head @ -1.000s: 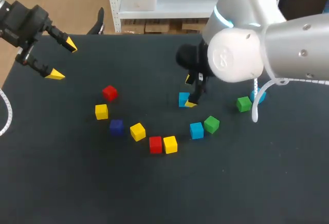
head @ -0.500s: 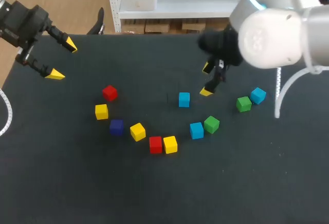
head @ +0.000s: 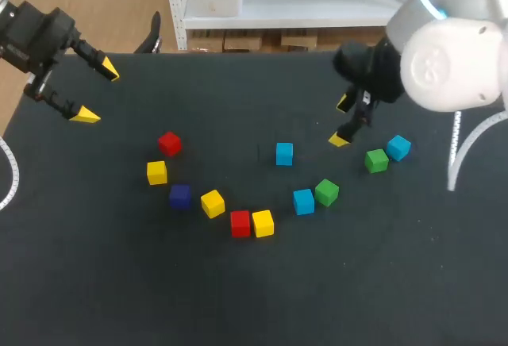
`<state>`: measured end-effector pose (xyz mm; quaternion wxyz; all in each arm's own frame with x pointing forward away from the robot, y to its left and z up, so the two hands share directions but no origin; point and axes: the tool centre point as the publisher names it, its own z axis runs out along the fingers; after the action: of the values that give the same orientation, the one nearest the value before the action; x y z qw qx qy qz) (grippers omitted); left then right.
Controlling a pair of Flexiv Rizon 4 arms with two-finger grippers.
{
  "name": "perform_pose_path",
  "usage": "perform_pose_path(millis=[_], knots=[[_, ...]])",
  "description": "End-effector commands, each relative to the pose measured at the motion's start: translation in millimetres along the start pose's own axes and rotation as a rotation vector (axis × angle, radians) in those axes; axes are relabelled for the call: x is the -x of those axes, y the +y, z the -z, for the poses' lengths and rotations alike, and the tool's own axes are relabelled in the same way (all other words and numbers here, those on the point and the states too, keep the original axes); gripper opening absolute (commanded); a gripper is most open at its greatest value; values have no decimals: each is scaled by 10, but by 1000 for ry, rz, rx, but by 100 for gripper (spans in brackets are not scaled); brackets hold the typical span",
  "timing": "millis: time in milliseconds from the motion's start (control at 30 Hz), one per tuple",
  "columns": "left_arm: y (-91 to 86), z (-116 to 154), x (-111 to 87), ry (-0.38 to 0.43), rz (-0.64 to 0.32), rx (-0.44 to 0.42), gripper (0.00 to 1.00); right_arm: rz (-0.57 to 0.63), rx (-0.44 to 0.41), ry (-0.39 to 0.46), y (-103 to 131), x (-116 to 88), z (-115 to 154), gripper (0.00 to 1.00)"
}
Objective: Place the blue cubes, place green cubes on the blue cubes, place the yellow cubes on the green cubes, then place the red cubes on the yellow cubes, and place purple cube on the red cubes.
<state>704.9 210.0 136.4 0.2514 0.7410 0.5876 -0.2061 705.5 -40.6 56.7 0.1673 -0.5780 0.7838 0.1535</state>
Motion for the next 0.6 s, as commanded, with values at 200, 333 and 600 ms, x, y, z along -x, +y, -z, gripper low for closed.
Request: perform_pose_path(millis=[200, 333, 600], knots=[[-8, 0, -5, -1, -3, 2, 100, 12, -24, 23, 17, -392, 253, 100], [-8, 0, -5, -1, -3, 2, 100, 75, -3, 43, -4, -543, 387, 100], [-8, 0, -5, -1, -3, 2, 100, 216, 53, 110, -83, -837, 562, 100]])
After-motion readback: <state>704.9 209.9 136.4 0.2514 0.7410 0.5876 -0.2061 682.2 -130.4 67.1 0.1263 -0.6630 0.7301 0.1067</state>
